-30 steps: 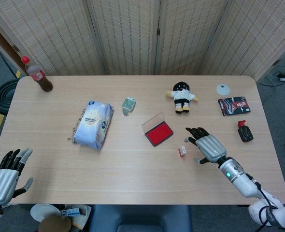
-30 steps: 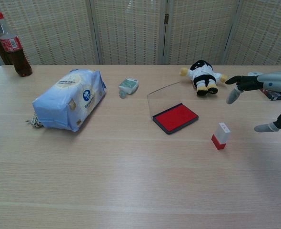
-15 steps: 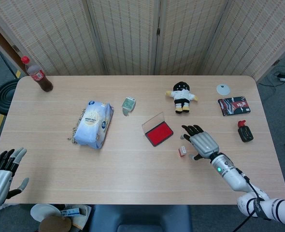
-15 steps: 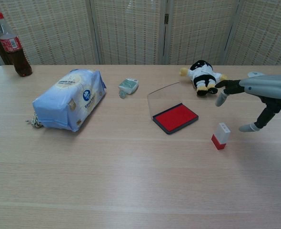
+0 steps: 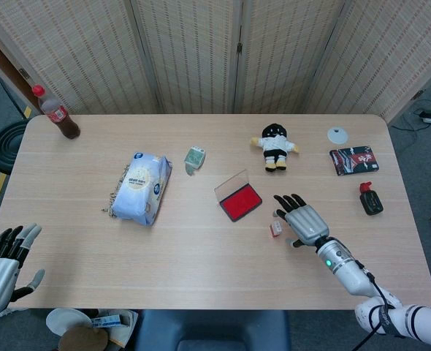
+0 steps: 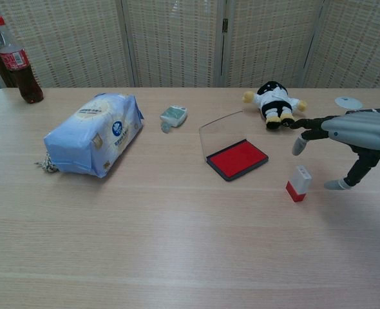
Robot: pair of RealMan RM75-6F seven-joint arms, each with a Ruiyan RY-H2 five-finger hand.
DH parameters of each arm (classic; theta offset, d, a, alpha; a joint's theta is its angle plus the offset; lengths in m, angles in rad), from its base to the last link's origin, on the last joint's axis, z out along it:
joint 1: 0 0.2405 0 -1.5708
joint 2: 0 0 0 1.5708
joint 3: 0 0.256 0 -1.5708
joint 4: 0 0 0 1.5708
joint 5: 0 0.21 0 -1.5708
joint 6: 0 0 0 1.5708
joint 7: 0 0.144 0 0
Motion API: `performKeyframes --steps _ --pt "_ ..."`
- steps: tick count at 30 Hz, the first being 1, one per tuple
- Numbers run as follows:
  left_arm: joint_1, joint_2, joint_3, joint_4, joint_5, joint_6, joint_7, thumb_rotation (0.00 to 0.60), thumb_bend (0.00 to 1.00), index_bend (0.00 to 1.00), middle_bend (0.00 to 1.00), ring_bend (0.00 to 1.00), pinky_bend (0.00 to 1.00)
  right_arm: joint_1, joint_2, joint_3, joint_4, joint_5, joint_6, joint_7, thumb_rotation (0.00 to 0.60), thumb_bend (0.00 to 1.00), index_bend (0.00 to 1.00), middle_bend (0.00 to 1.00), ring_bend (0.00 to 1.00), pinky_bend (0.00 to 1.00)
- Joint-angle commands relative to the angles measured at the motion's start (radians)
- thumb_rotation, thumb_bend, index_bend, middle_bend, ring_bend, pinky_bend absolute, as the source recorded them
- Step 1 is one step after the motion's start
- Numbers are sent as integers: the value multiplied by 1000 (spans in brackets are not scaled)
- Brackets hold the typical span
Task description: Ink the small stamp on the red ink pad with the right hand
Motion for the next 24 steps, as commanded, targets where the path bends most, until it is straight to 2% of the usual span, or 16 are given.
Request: performKeyframes --steps 1,12,24 --pt "1 1 0 0 0 1 -3 600 341 0 0 0 32 -1 -13 -3 15 2 6 -5 600 233 273 0 0 0" --pt "7 10 -1 3 4 14 -27 600 341 0 0 0 33 9 -65 -2 75 15 0 6 600 233 283 0 0 0" --pt "9 15 2 5 13 18 -39 600 340 0 0 0 33 14 -106 3 118 31 8 -3 600 228 352 0 0 0"
